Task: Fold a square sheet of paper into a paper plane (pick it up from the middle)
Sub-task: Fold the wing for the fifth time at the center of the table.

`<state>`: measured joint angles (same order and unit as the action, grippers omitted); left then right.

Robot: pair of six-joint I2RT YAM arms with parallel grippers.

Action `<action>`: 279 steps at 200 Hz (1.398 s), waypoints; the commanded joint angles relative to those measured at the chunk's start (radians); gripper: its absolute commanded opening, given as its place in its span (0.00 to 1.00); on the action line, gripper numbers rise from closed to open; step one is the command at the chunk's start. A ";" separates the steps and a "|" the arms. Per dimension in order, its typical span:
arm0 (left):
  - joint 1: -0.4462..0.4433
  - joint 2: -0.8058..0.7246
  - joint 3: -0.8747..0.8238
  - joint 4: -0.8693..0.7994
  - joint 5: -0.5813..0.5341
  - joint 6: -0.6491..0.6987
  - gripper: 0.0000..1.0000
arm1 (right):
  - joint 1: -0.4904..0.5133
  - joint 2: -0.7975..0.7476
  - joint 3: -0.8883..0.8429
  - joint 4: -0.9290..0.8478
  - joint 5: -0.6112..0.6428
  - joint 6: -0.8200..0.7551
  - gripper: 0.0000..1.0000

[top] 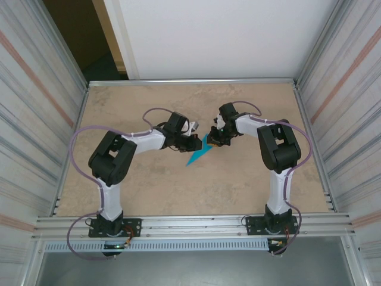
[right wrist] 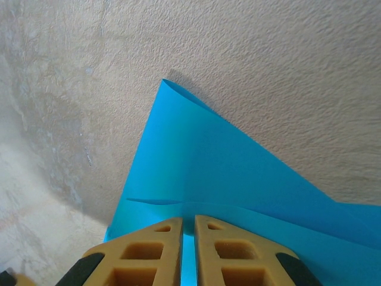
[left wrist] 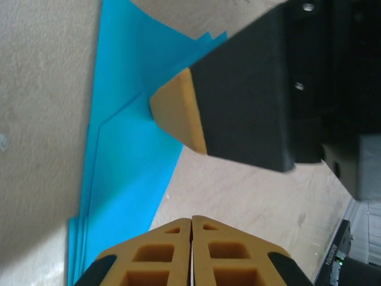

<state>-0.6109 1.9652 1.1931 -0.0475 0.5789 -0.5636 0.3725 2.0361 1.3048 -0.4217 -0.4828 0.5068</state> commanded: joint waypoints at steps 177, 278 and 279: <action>-0.007 0.109 -0.001 -0.103 -0.189 -0.035 0.00 | 0.028 -0.110 -0.112 0.106 -0.037 -0.034 0.05; 0.012 0.111 -0.034 -0.136 -0.209 -0.006 0.00 | -0.027 0.009 -0.075 0.106 -0.047 -0.061 0.04; 0.012 0.111 -0.035 -0.135 -0.209 -0.006 0.00 | -0.029 0.010 -0.075 0.106 -0.047 -0.062 0.04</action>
<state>-0.6159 2.0502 1.2167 -0.0456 0.4694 -0.5991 0.3798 2.0045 1.2110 -0.3138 -0.5522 0.4835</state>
